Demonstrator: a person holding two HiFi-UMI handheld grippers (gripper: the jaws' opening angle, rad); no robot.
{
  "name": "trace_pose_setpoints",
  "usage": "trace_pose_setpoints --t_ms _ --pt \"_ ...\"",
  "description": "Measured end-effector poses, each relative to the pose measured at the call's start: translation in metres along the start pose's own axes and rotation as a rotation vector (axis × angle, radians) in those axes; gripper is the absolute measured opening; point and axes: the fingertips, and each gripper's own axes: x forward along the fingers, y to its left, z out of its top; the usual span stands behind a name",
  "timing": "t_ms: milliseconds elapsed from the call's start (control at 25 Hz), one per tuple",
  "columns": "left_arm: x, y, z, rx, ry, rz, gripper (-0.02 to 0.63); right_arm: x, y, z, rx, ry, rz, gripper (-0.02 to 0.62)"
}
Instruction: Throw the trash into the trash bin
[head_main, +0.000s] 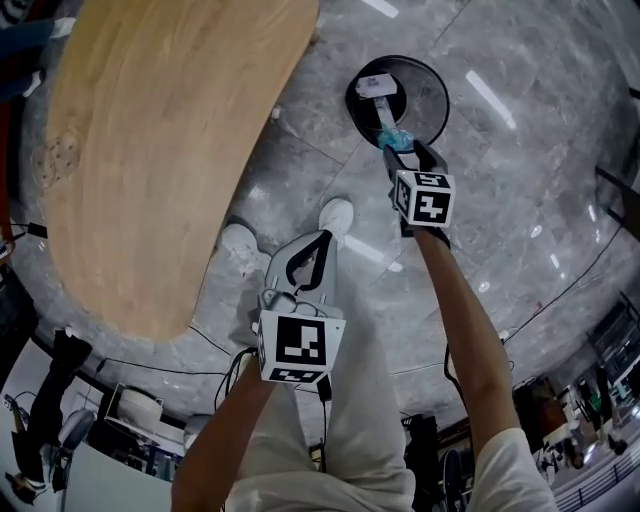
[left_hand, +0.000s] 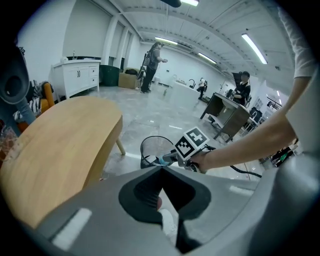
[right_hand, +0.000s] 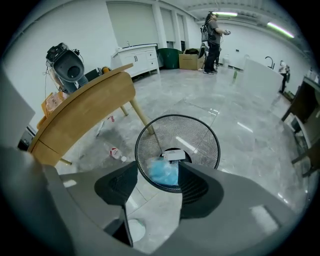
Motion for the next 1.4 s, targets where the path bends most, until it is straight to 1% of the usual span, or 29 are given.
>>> trace_pose_setpoints --t_ms 160,280,440,480,560,640,680,760,800,960,1160,1320,1400 --pt "0.001 0.003 -0.014 -0.013 0.013 0.0 0.0 0.009 -0.011 0.0 0.022 0.007 -0.018 0.29" --pt "-0.003 0.002 -0.018 -0.026 0.017 0.0 0.0 0.002 -0.009 -0.001 0.041 0.008 -0.022 0.288" --pt "-0.013 -0.003 -0.004 -0.025 0.003 -0.004 0.0 -0.022 -0.001 -0.005 0.018 0.028 -0.021 0.274" --pt "-0.017 -0.003 0.002 -0.023 -0.006 -0.003 0.0 -0.03 0.001 -0.003 0.0 0.034 -0.029 0.248" --pt "-0.028 0.0 0.017 -0.018 -0.024 0.004 0.0 -0.049 0.006 0.005 -0.032 0.028 -0.052 0.163" --pt "-0.041 0.004 0.031 -0.017 -0.041 0.014 0.0 -0.07 0.012 0.018 -0.032 0.004 -0.058 0.088" --pt "-0.048 0.007 0.037 -0.017 -0.047 0.019 0.0 -0.08 0.017 0.025 -0.032 -0.006 -0.053 0.06" --pt "-0.062 0.015 0.048 -0.015 -0.054 0.032 0.0 -0.102 0.03 0.041 -0.049 -0.025 -0.036 0.041" --pt "-0.072 0.02 0.056 -0.015 -0.062 0.042 0.0 -0.114 0.038 0.05 -0.061 -0.035 -0.024 0.028" --pt "-0.124 0.036 0.087 -0.047 -0.112 0.083 0.0 -0.176 0.073 0.083 -0.086 -0.083 0.032 0.026" --pt "-0.194 0.058 0.122 -0.05 -0.174 0.112 0.0 -0.261 0.122 0.129 -0.066 -0.177 0.083 0.026" --pt "-0.267 0.07 0.14 -0.048 -0.221 0.12 0.0 -0.334 0.176 0.163 -0.056 -0.266 0.13 0.025" --pt "-0.303 0.068 0.144 -0.038 -0.239 0.119 0.0 -0.373 0.199 0.174 -0.054 -0.308 0.146 0.025"
